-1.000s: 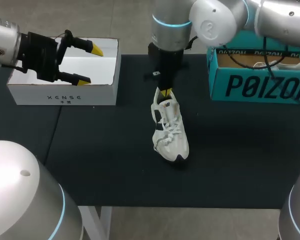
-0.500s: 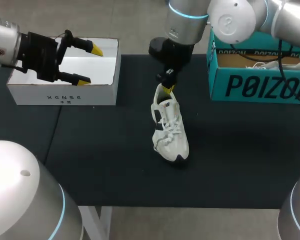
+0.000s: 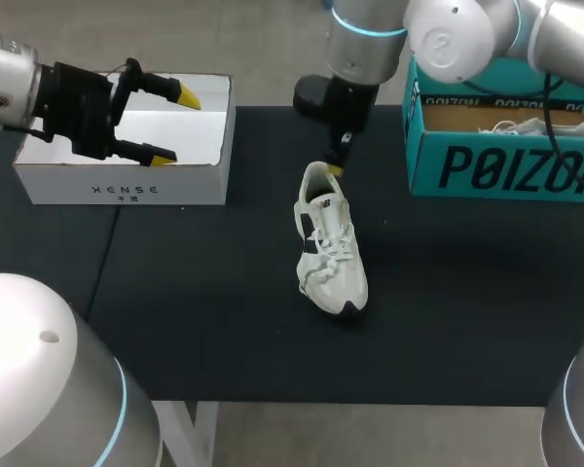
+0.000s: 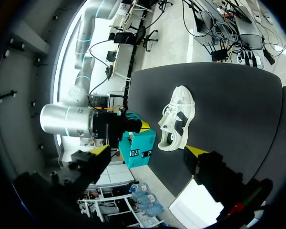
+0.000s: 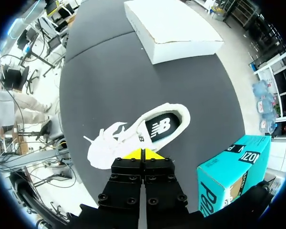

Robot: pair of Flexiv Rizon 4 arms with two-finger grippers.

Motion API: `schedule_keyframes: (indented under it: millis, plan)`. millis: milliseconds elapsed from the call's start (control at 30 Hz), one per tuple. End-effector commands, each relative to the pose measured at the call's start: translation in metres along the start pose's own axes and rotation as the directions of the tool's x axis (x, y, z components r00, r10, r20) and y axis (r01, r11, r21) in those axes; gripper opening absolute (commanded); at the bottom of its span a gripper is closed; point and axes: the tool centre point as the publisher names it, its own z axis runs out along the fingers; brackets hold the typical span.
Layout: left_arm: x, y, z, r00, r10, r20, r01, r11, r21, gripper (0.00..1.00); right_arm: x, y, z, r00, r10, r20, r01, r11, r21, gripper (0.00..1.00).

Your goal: Take the shoe out of the shoebox, open the shoe tongue, remove and reinsert the insole, then place the shoe into the shoebox

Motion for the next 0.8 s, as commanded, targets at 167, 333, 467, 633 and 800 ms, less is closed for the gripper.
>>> schedule_keyframes:
  millis: [167,333,467,633,800]
  plan:
    - [0.000,0.001,0.001,1.000,0.001,-0.001,-0.001,1.000,0.001,1.00,-0.031,0.024,0.026,0.996,-0.083,-0.012,0.083,0.996,-0.015,0.00]
    - [0.000,0.001,0.001,1.000,0.001,-0.001,-0.001,1.000,0.001,1.00,-0.052,0.033,0.034,0.986,-0.158,0.046,0.157,0.987,0.032,0.37]
    - [0.000,0.001,0.001,1.000,0.001,-0.001,-0.001,1.000,0.001,1.00,-0.069,0.040,0.035,0.977,-0.201,0.077,0.197,0.979,0.051,0.41]
    - [0.000,0.001,0.001,1.000,0.001,-0.001,-0.001,1.000,0.001,1.00,-0.082,0.047,0.042,0.967,-0.237,0.097,0.233,0.971,0.046,0.46]
    - [0.000,0.001,0.001,1.000,0.001,-0.001,-0.001,1.000,0.001,1.00,-0.086,0.045,0.047,0.959,-0.268,0.087,0.266,0.963,0.037,0.65]
